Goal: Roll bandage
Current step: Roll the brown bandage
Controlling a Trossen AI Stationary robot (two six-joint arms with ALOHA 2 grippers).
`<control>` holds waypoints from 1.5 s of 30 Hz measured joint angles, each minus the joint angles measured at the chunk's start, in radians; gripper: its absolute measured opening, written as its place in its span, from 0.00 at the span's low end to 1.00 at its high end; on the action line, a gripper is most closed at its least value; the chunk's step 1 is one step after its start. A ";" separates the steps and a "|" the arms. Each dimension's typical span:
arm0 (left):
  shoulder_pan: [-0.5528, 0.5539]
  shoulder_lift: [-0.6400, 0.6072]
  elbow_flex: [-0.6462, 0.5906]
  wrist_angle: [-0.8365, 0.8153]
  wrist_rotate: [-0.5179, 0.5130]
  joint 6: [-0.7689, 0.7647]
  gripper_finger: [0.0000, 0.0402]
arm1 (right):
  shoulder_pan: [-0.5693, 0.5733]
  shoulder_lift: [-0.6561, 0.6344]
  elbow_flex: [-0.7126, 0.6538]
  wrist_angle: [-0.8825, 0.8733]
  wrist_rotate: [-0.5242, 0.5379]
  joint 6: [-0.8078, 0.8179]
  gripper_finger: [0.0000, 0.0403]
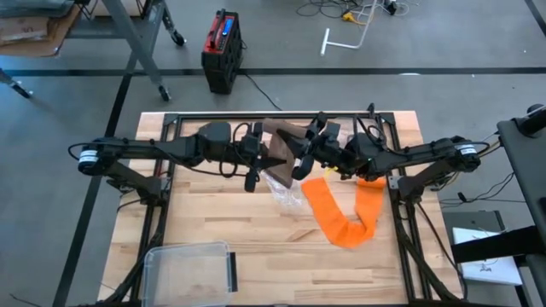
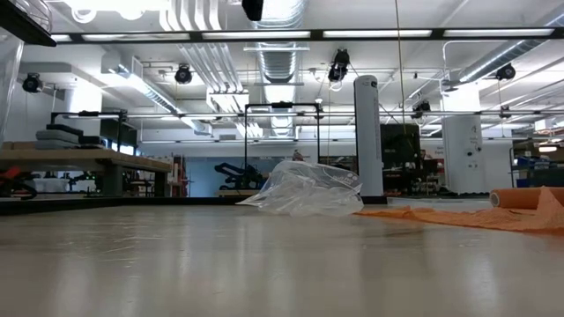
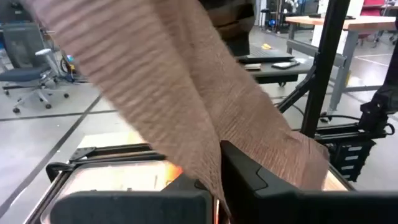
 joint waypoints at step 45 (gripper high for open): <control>-0.001 -0.216 0.000 -0.009 -0.148 0.174 0.82 | 0.000 -0.016 -0.003 -0.129 -0.167 -0.115 0.17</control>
